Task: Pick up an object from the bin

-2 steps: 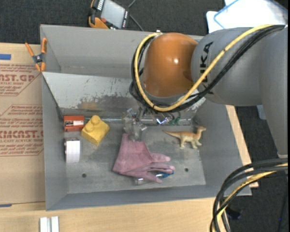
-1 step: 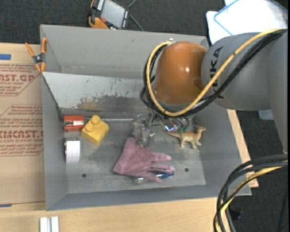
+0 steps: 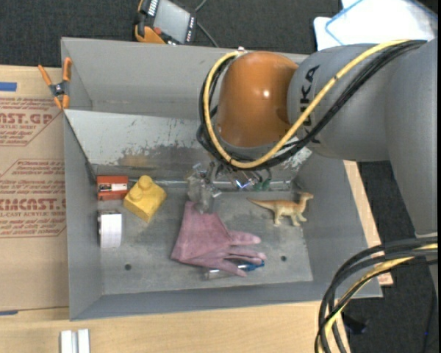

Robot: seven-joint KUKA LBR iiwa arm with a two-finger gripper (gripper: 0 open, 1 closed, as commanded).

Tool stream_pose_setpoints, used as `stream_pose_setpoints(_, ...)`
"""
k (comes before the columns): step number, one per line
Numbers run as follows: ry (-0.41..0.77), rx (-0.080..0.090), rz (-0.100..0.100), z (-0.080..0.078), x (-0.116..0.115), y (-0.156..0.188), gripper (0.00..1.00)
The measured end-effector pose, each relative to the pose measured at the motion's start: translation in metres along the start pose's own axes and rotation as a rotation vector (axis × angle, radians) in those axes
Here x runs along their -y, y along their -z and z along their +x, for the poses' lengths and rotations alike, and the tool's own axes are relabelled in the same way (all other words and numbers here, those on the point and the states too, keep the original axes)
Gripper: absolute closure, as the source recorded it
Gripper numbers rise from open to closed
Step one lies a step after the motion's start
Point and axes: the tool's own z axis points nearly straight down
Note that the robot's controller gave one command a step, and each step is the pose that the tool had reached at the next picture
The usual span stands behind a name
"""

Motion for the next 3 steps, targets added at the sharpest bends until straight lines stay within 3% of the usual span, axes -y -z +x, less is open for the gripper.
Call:
stream_pose_setpoints(1, 0.207, -0.006, 0.001, 0.019, 0.003, -0.066, 1.0)
stream_pose_setpoints(2, 0.028, 0.012, 0.004, 0.015, 0.011, 0.011, 1.0)
stream_pose_setpoints(3, 0.17, -0.008, -0.003, 0.016, 0.01, 0.046, 1.0)
